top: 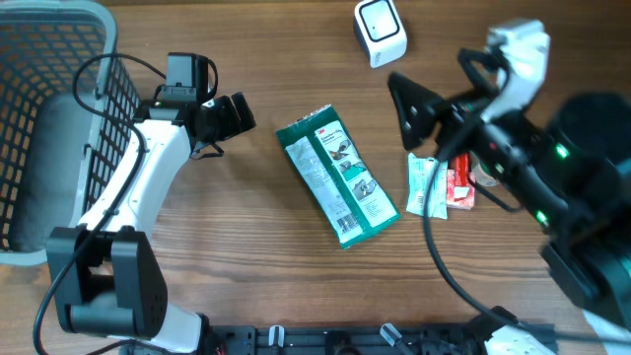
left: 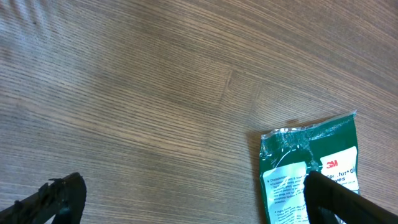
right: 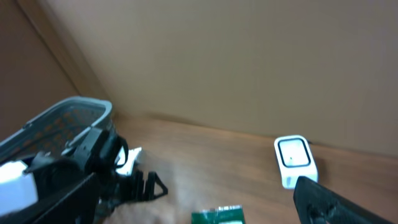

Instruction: Scan the item barcode

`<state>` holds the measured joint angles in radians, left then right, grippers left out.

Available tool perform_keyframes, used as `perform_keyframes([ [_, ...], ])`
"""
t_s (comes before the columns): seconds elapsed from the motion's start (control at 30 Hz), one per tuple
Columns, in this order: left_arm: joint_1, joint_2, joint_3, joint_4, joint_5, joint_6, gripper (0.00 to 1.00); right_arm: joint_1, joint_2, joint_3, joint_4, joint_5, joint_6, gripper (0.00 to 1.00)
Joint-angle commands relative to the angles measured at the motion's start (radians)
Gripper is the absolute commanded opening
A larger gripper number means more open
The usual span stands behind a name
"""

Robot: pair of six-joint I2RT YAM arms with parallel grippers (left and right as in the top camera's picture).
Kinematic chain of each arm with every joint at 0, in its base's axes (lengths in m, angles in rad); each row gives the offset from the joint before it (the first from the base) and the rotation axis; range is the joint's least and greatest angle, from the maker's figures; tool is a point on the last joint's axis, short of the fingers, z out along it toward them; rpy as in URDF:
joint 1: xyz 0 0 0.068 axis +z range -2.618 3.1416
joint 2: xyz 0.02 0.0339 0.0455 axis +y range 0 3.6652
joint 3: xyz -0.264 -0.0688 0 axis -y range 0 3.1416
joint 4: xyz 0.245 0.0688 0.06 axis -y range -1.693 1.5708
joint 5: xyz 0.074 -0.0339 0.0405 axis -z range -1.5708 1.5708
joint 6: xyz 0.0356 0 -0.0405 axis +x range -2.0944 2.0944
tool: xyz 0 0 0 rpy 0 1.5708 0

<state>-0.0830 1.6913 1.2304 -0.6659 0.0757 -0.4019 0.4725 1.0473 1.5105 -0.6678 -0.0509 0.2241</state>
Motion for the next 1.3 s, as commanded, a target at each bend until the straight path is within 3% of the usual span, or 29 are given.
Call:
perform_keyframes([
  [0.0, 0.002, 0.003, 0.006, 0.003, -0.003, 0.005, 1.00, 0.001, -0.084, 0.006, -0.069, 0.039, -0.008, 1.00],
  [0.2, 0.002, 0.003, 0.006, 0.003, -0.003, 0.005, 1.00, 0.000, -0.196, 0.006, -0.400, 0.148, -0.034, 1.00],
  [0.27, 0.002, 0.003, 0.006, 0.003, -0.003, 0.005, 1.00, 0.001, -0.200, 0.006, -0.543, 0.153, -0.040, 0.91],
  [0.3, 0.002, 0.003, 0.006, 0.003, -0.003, 0.005, 1.00, 0.000, -0.200, 0.006, -0.628, 0.160, -0.040, 1.00],
  [0.33, 0.002, 0.003, 0.006, 0.003, -0.002, 0.005, 1.00, 0.000, -0.209, 0.006, -0.689, 0.164, -0.042, 1.00],
  [0.53, 0.002, 0.003, 0.006, 0.003, -0.003, 0.005, 1.00, -0.006, -0.319, 0.006, -0.820, 0.164, -0.041, 1.00],
  [0.73, 0.002, 0.003, 0.006, 0.003, -0.003, 0.005, 1.00, -0.058, -0.502, -0.006, -0.785, 0.142, -0.040, 1.00],
  [0.93, 0.002, 0.003, 0.006, 0.003, -0.003, 0.005, 1.00, -0.093, -0.721, -0.181, -0.667, 0.186, -0.048, 1.00],
  [1.07, 0.002, 0.003, 0.006, 0.003, -0.003, 0.005, 1.00, -0.094, -0.864, -0.364, -0.521, 0.186, -0.038, 1.00],
  [1.27, 0.002, 0.003, 0.006, 0.003, -0.003, 0.005, 1.00, -0.094, -1.006, -0.671, -0.142, 0.186, 0.015, 1.00],
])
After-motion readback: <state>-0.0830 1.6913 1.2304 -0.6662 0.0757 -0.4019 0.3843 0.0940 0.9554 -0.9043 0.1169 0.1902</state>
